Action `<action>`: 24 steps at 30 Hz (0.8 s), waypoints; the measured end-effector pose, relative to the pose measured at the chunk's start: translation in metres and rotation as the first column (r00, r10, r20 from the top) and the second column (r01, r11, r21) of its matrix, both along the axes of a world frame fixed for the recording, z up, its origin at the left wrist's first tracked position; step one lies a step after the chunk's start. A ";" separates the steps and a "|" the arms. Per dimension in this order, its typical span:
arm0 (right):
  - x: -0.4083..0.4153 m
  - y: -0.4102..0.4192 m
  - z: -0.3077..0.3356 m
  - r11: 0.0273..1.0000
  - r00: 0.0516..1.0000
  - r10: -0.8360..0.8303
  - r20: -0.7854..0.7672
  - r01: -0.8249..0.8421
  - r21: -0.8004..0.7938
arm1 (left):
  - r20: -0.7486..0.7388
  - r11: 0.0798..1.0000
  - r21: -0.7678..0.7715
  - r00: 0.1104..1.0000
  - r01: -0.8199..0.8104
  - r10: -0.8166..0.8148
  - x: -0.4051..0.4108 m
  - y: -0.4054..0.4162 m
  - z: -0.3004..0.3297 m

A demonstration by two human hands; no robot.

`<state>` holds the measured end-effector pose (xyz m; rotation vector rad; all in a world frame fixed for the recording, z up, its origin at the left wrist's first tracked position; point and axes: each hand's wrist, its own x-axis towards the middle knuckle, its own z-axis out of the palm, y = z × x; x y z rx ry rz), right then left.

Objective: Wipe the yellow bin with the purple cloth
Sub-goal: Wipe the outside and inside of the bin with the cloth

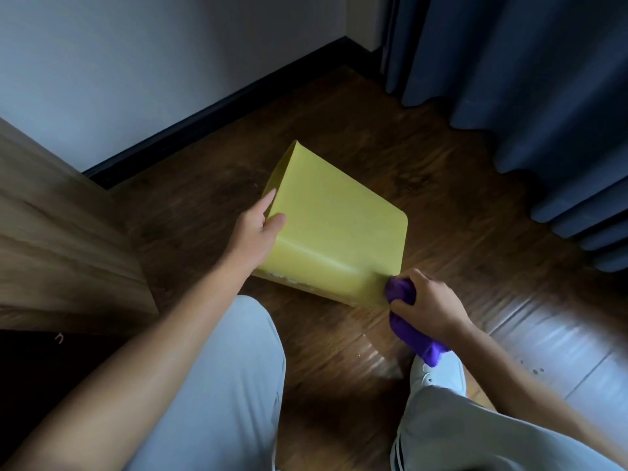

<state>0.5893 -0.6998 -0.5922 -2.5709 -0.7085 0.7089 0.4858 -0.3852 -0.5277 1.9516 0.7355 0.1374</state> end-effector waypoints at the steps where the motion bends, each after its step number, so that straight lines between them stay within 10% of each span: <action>1: 0.003 0.000 0.006 0.998 1.000 -0.020 0.008 0.019 0.062 | 0.018 1.000 0.011 1.000 0.007 -0.007 0.000 -0.001 0.002; 7: 0.026 0.015 0.072 0.886 0.980 -0.178 0.084 0.122 0.447 | 0.128 0.967 0.252 0.992 -0.038 0.005 0.006 -0.020 0.012; 13: 0.053 0.031 0.141 0.913 0.984 -0.066 0.163 -0.007 0.408 | 0.083 0.913 -0.245 0.945 0.327 -0.316 -0.010 -0.017 0.024; 24: 0.035 0.019 0.121 0.898 0.983 -0.153 0.104 0.094 0.429 | -0.087 0.913 0.066 0.913 0.404 -0.398 -0.016 -0.025 0.022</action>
